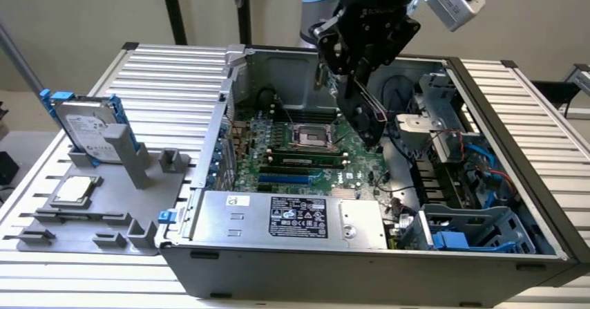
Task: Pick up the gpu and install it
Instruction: 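Insert the gpu into the slot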
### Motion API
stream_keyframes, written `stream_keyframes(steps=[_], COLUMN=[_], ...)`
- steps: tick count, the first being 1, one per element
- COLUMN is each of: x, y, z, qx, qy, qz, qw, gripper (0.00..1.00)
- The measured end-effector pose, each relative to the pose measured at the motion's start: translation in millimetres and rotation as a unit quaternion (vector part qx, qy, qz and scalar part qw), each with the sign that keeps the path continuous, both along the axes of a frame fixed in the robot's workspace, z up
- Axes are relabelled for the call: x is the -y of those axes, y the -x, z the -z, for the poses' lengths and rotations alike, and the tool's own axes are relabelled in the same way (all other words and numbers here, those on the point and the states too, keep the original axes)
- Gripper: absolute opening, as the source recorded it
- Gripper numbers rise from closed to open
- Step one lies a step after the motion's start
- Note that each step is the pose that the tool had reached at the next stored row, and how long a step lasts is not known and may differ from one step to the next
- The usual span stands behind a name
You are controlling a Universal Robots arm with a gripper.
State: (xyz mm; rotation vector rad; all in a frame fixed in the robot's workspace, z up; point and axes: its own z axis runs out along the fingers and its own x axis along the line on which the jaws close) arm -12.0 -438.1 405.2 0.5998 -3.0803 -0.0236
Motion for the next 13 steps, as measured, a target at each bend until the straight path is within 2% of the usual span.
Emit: stream_keyframes(steps=[3, 7, 10, 13], x=[0.0, 0.0, 0.0, 0.0], y=[0.0, 0.0, 0.0, 0.0], z=[1.2, 3.1, 4.8, 6.7], qx=[0.0, 0.0, 0.0, 0.0], qy=[0.0, 0.0, 0.0, 0.0], qz=[-0.027, -0.063, -0.09, -0.118], qw=[0.9996, 0.998, 0.9959, 0.9931], gripper=[0.27, 0.27, 0.27, 0.27])
